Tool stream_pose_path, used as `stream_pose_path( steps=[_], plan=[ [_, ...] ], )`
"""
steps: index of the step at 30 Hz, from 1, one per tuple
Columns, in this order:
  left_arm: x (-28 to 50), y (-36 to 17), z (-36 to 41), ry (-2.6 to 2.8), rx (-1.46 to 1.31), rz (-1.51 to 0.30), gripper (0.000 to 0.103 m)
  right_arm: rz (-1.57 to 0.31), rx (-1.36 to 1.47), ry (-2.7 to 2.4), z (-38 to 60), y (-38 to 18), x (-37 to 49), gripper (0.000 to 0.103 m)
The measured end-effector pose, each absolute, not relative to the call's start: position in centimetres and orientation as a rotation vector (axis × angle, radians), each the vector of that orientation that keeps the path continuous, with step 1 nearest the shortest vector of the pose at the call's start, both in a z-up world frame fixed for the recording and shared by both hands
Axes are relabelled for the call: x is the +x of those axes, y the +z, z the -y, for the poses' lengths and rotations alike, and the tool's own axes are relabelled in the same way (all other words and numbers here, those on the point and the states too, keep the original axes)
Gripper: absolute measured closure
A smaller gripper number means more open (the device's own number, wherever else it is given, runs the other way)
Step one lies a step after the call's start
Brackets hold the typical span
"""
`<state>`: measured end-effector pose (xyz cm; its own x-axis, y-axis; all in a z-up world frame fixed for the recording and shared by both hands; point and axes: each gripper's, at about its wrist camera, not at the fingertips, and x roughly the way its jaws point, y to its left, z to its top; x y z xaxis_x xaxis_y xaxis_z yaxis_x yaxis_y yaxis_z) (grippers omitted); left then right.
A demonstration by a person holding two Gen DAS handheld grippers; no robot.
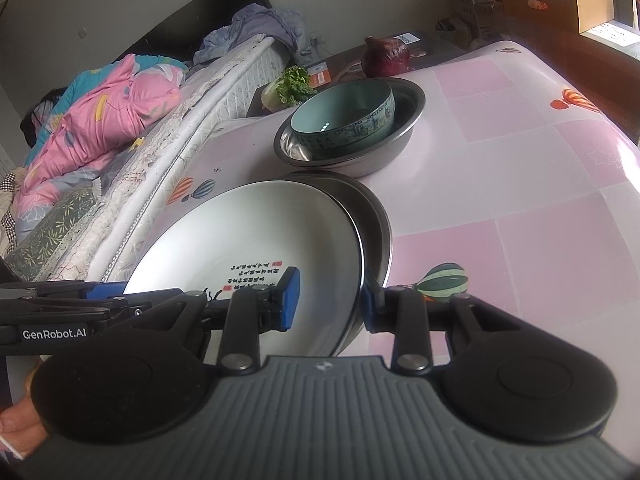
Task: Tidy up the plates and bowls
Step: 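Lower the white plate with both tools into the stacked steel bowls, then open both tools and release the white plate inside the steel bowls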
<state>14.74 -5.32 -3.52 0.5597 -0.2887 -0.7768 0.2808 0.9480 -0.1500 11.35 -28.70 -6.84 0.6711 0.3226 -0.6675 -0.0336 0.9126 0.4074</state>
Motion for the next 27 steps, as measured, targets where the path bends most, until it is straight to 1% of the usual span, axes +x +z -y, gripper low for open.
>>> stream_pose_path(
  steps=[15, 24, 26, 27],
  plan=[
    [15.7, -4.4, 5.2, -0.324, -0.002, -0.956, 0.045, -0.858, 0.352, 0.177, 27.7, -7.0, 13.2, 0.072],
    [16.4, -4.6, 5.2, -0.315, 0.008, -0.956, 0.045, -0.863, 0.385, 0.154, 28.0, -7.5, 14.4, 0.073],
    [16.4, -4.4, 5.1, -0.316, 0.011, -0.945, 0.044, -0.861, 0.394, 0.149, 28.2, -7.6, 14.6, 0.072],
    [16.3, -4.2, 5.1, -0.318, 0.014, -0.938, 0.042, -0.859, 0.404, 0.144, 28.3, -7.6, 14.6, 0.072]
  ],
)
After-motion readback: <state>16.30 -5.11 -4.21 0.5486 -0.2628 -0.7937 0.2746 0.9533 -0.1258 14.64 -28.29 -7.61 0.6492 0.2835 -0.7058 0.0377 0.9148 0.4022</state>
